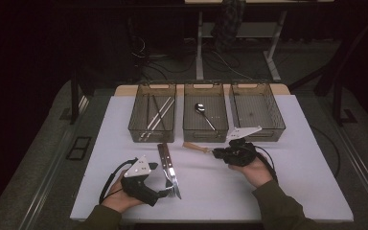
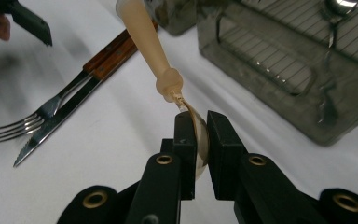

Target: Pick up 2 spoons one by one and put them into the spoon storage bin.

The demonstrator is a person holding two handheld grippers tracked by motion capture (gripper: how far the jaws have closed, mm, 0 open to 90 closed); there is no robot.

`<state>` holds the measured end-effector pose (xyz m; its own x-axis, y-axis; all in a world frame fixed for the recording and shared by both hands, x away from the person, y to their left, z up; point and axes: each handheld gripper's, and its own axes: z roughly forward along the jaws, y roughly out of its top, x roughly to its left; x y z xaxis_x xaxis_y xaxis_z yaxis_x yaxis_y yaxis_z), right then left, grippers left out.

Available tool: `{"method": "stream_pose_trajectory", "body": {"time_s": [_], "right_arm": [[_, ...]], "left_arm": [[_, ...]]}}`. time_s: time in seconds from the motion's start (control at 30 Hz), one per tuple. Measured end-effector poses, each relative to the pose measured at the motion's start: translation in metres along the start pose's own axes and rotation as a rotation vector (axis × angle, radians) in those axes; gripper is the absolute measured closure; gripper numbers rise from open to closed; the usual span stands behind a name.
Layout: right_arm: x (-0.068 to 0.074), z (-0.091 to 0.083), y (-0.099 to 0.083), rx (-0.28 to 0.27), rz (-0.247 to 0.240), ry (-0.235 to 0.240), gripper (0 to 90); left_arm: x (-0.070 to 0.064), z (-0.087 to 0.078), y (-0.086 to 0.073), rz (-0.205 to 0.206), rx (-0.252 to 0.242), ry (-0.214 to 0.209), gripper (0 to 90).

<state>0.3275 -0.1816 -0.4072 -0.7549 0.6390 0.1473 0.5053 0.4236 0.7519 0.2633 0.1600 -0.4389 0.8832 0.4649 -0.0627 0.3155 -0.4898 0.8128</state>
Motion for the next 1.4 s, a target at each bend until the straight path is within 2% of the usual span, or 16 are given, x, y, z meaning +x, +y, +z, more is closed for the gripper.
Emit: {"method": "stream_pose_trajectory", "body": {"time_s": [0.37,0.5,0.63,0.83,0.97,1.0,1.03,1.1,1.13,1.27,1.4], "right_arm": [[-0.012,-0.019,0.019,-0.059,0.015,-0.077,82.1],[-0.021,-0.024,0.031,-0.100,0.037,-0.109,82.1],[-0.032,-0.022,0.045,-0.113,0.051,-0.150,82.1],[-0.049,-0.005,0.062,-0.055,0.070,-0.216,82.1],[-0.057,0.007,0.068,-0.008,0.080,-0.237,81.5],[-0.059,0.010,0.069,0.001,0.082,-0.230,80.9],[-0.060,0.013,0.069,0.013,0.084,-0.218,79.6],[-0.060,0.018,0.070,0.006,0.071,-0.217,66.0],[-0.060,0.019,0.070,-0.002,0.068,-0.224,62.1],[-0.059,0.017,0.069,-0.033,0.099,-0.221,49.7],[-0.057,0.008,0.066,-0.079,0.118,-0.179,40.2]], "left_arm": [[0.001,0.001,0.000,-0.012,-0.001,0.001,0.0],[0.001,0.002,0.000,-0.016,-0.004,0.002,0.0],[0.001,0.002,-0.001,-0.018,-0.003,0.003,0.0],[0.001,0.001,-0.001,-0.019,-0.005,0.001,0.0],[0.001,0.001,-0.001,-0.017,-0.006,-0.001,0.0],[0.001,0.001,-0.001,-0.017,-0.007,-0.001,0.0],[0.001,0.001,-0.001,-0.017,-0.007,-0.001,0.0],[0.001,0.001,-0.001,-0.017,-0.006,0.000,0.0],[0.001,0.000,-0.001,-0.017,-0.009,-0.001,0.0],[0.001,0.000,-0.001,-0.017,-0.010,0.001,0.0],[0.001,0.000,-0.001,-0.017,-0.008,0.003,0.0]]}}
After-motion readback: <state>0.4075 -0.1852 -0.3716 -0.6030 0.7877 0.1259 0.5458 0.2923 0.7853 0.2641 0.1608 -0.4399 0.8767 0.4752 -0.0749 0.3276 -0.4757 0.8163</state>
